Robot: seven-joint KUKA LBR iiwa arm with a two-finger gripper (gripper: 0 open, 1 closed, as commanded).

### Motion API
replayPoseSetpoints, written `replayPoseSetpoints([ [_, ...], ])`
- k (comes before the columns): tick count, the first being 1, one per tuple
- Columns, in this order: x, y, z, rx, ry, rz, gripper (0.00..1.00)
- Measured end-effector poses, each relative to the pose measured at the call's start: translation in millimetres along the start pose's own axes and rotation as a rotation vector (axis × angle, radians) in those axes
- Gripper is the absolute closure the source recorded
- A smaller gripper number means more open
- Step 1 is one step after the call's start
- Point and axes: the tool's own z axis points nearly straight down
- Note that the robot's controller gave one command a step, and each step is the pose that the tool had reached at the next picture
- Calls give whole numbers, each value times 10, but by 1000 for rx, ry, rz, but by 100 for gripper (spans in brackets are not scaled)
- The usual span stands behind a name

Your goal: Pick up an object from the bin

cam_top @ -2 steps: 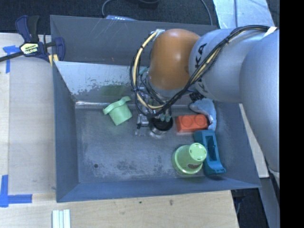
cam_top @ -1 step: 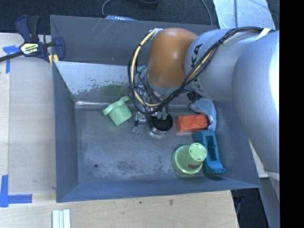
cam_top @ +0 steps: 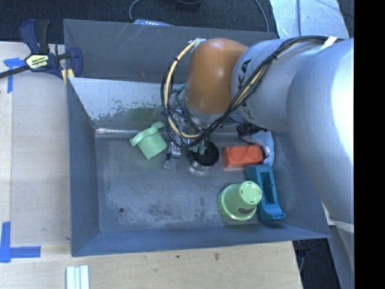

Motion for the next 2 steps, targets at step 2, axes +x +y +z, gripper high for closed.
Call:
replayPoseSetpoints([
  [2,308,420,315,-2,-3,217,100],
])
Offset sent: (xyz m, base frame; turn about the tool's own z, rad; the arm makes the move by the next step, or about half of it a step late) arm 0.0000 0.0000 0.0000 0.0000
